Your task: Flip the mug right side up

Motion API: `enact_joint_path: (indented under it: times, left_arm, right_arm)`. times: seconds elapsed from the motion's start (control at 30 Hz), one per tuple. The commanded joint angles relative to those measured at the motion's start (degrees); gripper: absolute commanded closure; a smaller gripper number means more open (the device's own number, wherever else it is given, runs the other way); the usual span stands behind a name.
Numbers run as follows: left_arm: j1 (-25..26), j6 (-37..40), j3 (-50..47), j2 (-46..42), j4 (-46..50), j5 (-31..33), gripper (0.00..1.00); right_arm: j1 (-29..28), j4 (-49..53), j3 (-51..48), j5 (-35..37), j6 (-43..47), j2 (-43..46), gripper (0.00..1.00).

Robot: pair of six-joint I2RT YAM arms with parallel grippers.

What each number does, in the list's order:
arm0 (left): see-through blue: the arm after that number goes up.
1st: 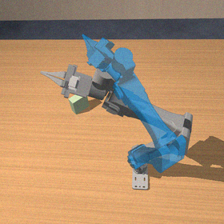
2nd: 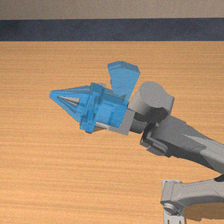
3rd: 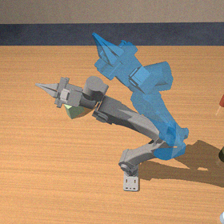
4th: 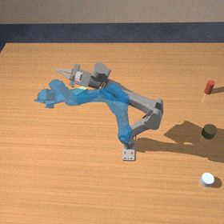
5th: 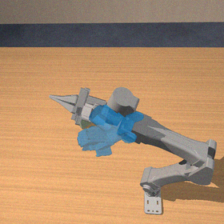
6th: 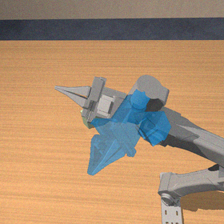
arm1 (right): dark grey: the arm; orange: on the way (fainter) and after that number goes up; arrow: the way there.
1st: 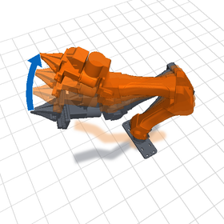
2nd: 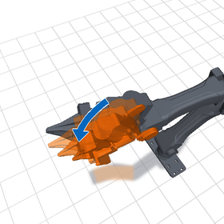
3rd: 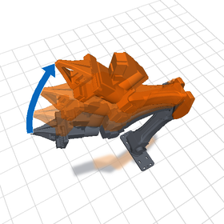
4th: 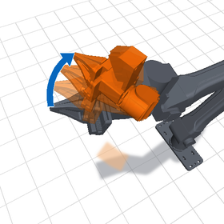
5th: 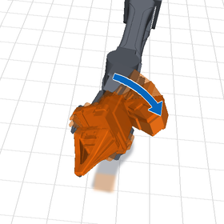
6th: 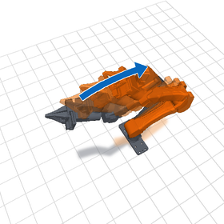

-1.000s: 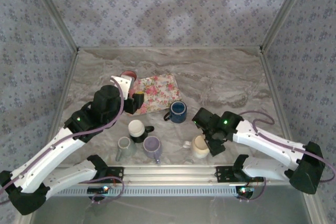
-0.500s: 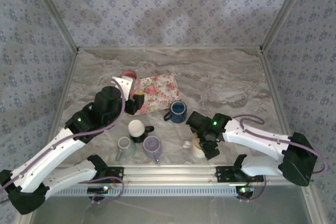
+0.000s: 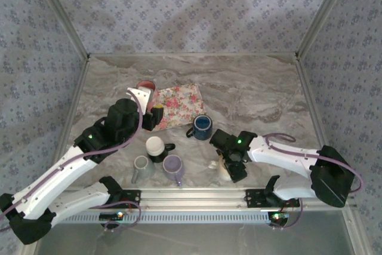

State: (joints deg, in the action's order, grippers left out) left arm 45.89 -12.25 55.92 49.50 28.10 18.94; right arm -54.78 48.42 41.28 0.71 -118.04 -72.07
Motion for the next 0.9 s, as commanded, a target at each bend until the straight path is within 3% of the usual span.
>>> enact_joint_path:
  times: [0.0,0.2,0.3,0.43,0.57,0.77,0.87]
  left_arm:
    - [0.44,1.26,-0.13,-0.63,-1.32,1.34,0.39]
    - [0.39,1.53,-0.30,-0.08,-1.43,1.85,0.40]
    - [0.41,1.44,-0.37,0.32,-1.47,2.11,0.39]
    - [0.39,0.46,-0.38,1.13,-1.82,1.09,0.39]
    - [0.38,-0.89,-0.02,1.96,-2.72,-8.09,0.39]
    - [-0.06,-7.41,3.74,3.98,-1.05,-22.52,0.38]
    - [-1.63,-13.17,2.96,4.51,-3.23,-31.22,0.36]
  right_arm:
    - [1.17,5.52,1.40,5.03,1.67,2.26,0.40]
    - [3.17,3.27,5.38,11.54,16.89,7.25,0.88]
    - [5.29,-4.65,6.91,12.63,33.37,11.23,0.97]
    - [7.45,-17.14,7.02,13.35,53.98,18.68,1.00]
    - [8.98,-26.86,8.21,13.01,72.86,22.76,1.00]
    - [10.23,-34.41,12.14,-0.64,94.82,22.82,1.00]
    - [13.43,-43.07,10.55,-8.47,97.16,23.97,1.00]
